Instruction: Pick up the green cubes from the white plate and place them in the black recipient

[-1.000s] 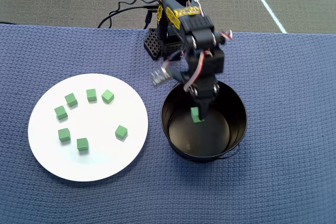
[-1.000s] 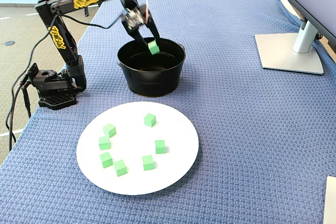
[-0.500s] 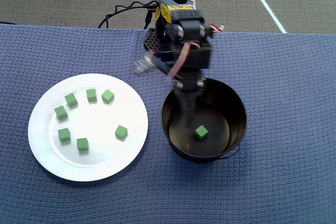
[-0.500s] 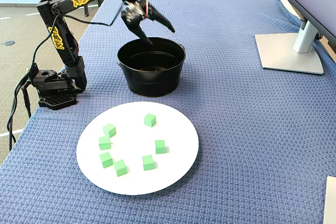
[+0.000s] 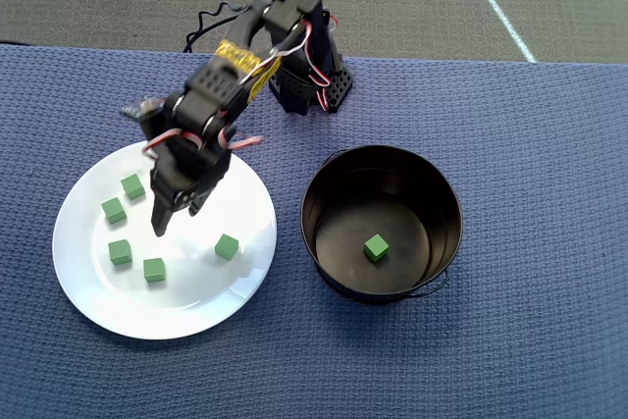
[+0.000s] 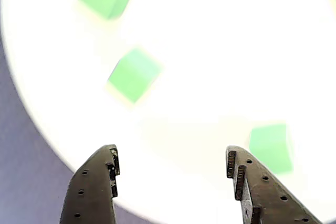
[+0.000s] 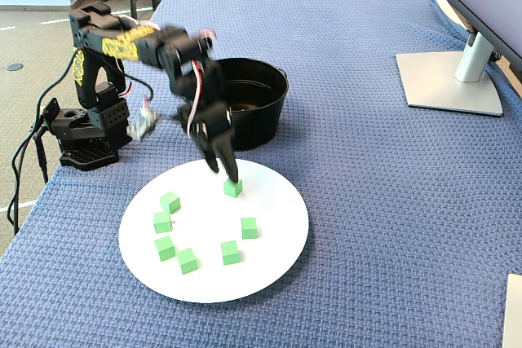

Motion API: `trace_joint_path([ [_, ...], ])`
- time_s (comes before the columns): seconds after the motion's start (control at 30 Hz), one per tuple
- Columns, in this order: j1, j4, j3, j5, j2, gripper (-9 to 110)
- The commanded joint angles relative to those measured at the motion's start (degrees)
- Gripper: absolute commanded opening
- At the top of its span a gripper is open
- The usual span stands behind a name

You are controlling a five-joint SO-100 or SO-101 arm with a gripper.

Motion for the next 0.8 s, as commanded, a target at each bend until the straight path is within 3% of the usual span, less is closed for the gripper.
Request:
trace_joint_path([
  [0.0, -1.2, -2.1, -1.7, 2.4, -1.8, 18],
  [0.4, -14.0, 0.8, 1.8, 1.1, -2.4, 18],
  [0.77, -13.4, -0.6, 9.8, -1.4, 3.1, 18],
])
